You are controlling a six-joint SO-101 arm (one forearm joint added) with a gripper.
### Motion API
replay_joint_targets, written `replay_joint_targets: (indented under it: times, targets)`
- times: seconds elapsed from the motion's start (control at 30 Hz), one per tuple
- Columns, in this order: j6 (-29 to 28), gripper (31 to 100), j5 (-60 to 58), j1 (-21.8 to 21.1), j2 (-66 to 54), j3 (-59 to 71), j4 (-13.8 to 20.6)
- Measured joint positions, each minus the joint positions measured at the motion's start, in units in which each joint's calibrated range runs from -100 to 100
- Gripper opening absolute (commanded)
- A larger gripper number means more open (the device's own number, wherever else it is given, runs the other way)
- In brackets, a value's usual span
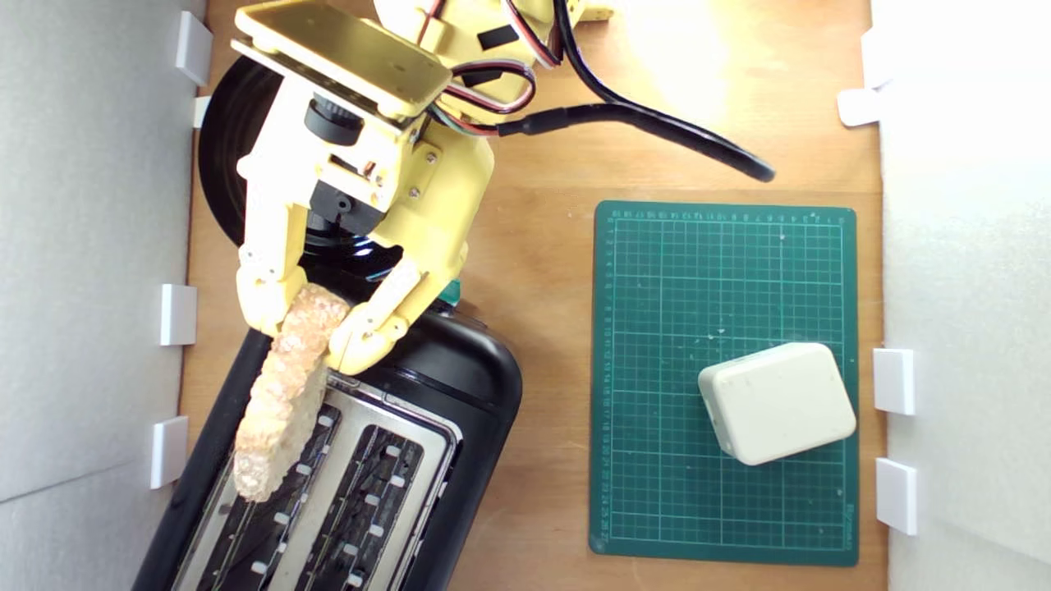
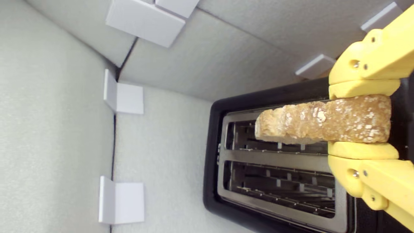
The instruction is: Pick bread and place in toaster
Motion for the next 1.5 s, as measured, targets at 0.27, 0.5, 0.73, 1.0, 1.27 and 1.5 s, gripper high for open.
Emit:
replay_joint_targets:
  times: [0.27,0.5,0.73,1.0,1.27,1.5]
  targets:
    - [0.0,54.7,-0.9,-0.2,2.5,-3.1,0.0]
    - [0.0,54.7,-1.2,-0.2,3.2,-3.1,0.0]
    - [0.0,54.7,-1.7,-0.2,6.6,-3.3,0.0]
    - [0.0,54.7,-2.5,1.0,10.0,-3.6,-0.1]
    - [0.0,54.7,-3.4,2.6,13.7,-4.6,-0.4]
    - [0.0,54.7,-4.0,2.8,16.9,-4.7,-0.4]
